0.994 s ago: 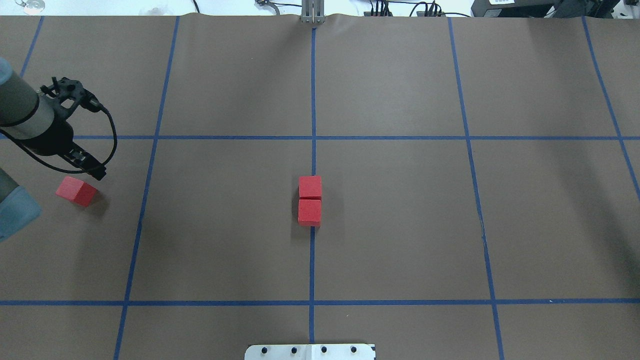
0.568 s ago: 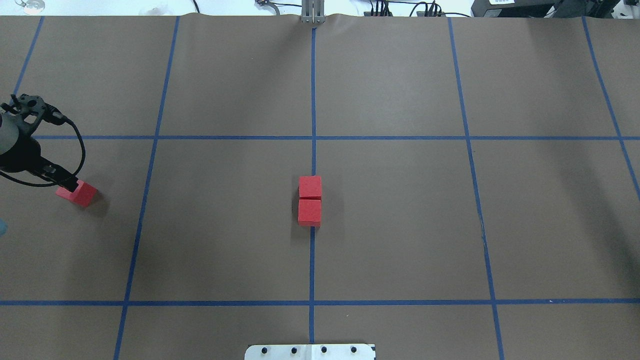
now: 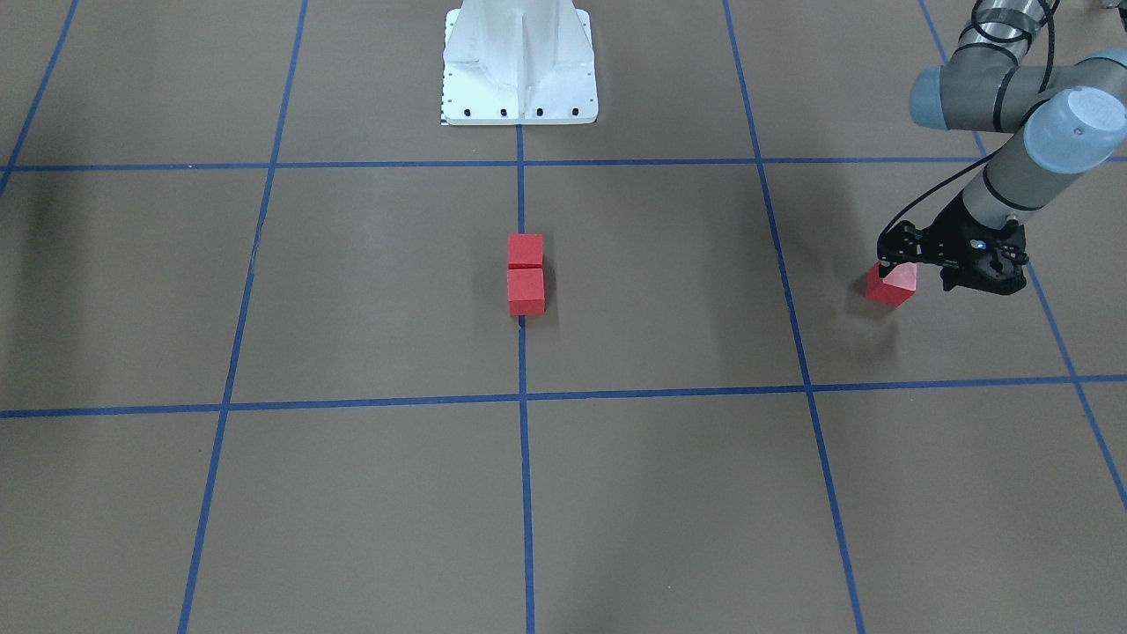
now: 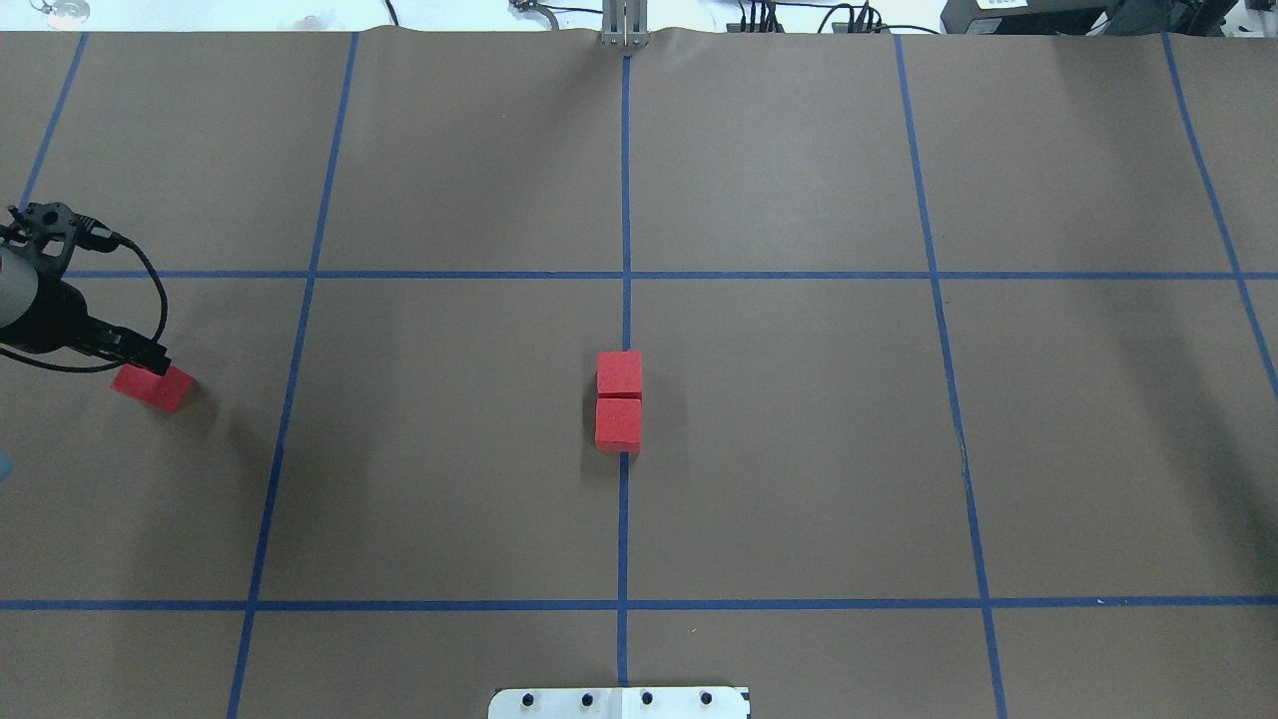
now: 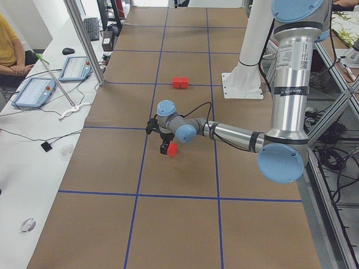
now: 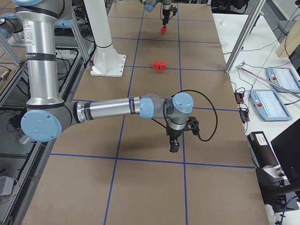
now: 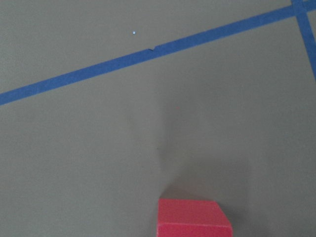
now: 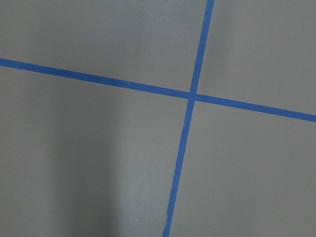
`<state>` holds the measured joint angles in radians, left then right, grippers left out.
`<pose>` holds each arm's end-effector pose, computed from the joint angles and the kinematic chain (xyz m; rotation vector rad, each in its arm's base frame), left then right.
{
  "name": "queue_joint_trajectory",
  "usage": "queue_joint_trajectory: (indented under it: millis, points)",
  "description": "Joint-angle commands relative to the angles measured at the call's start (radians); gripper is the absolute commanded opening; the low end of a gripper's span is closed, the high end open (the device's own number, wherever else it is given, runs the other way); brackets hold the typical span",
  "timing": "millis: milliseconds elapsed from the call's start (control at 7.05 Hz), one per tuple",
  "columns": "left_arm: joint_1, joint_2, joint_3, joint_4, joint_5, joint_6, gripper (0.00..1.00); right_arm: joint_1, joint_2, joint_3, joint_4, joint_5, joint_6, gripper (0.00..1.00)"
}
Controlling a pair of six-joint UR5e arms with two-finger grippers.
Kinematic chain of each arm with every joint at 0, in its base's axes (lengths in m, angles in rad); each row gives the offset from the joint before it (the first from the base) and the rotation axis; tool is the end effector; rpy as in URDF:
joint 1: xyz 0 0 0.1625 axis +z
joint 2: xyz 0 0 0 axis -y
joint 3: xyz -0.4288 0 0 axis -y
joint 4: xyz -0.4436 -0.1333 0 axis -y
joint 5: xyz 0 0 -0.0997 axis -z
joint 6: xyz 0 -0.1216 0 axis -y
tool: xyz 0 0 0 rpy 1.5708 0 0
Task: Form red blocks into L shape at center
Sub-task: 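Lower the left gripper onto the remaining red cube and grasp it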
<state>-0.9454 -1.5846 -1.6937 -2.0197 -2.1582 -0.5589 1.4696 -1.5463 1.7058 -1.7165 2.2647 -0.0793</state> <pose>0.2887 -0.5124 0.5601 0.1535 0.7914 0.2348 -0.0003 -0.5523 0.6128 0.0057 -0.6950 -0.1780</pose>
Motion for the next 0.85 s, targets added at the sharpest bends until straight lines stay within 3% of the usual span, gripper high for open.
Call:
queue_joint_trajectory:
  millis: [0,142,710]
  points:
    - [0.004,-0.002,0.003,-0.008,0.000,-0.013,0.99,0.000,0.000,0.000,0.000,0.001,0.000,0.99]
    - [0.005,0.000,-0.001,-0.005,0.000,-0.009,0.95,0.000,0.000,0.000,0.000,0.001,0.000,0.99]
    - [0.065,0.002,-0.004,-0.004,0.001,0.002,0.94,0.000,0.000,0.002,0.000,0.001,0.001,0.99]
